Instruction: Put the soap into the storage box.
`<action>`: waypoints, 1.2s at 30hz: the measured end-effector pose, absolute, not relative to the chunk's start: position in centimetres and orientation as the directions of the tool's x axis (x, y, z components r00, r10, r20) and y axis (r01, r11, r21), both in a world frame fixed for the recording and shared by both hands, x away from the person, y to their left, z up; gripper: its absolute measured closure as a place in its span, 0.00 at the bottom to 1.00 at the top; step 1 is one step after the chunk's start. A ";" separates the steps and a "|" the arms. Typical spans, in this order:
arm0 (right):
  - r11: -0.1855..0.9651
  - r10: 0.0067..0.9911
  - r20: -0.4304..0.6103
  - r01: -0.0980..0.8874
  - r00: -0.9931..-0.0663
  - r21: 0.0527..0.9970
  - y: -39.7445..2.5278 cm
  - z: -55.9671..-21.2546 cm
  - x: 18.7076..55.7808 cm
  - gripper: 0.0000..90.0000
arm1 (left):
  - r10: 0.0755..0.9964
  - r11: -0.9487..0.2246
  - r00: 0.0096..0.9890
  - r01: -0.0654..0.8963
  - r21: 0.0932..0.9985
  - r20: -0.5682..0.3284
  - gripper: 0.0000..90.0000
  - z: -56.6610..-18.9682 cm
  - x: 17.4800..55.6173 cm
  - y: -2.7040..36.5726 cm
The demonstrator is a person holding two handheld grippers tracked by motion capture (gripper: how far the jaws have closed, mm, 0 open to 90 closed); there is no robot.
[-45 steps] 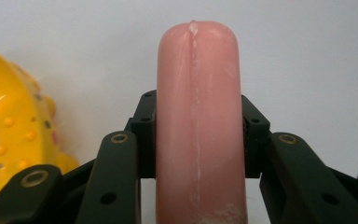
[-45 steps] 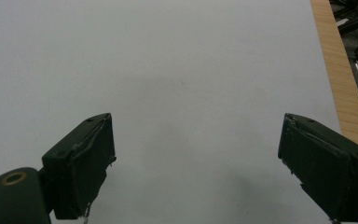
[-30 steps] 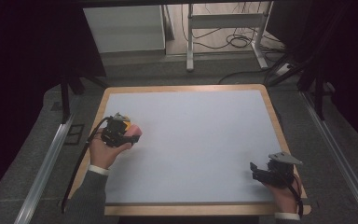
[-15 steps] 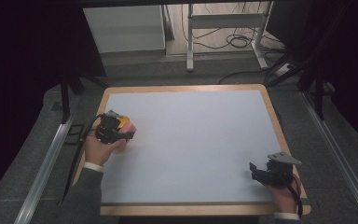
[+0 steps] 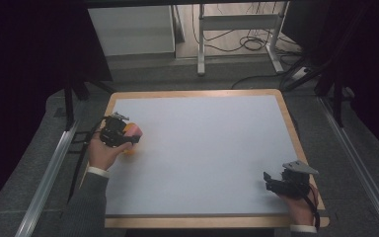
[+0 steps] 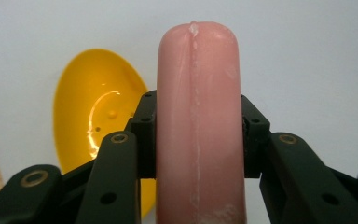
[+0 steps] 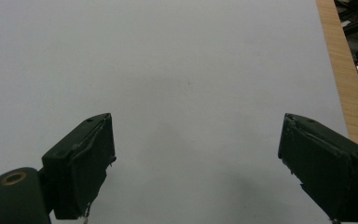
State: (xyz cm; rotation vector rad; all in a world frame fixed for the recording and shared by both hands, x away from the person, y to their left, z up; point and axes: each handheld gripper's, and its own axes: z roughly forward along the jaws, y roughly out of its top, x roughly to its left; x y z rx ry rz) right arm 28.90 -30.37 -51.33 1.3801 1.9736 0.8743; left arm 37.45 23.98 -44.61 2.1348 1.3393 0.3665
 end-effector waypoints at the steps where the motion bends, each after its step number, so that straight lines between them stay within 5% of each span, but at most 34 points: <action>1: 0.251 0.950 -0.082 0.577 -0.302 0.777 -30.4 -51.3 28.9 0.12 | 0.889 -0.317 0.452 0.726 0.611 -0.075 0.67 -44.6 37.5 24.1; 36: 0.255 0.950 -0.086 0.585 -0.301 0.770 -30.4 -51.6 29.0 0.12 | 0.929 -0.230 0.353 0.789 0.569 -0.113 0.65 -47.6 40.4 27.0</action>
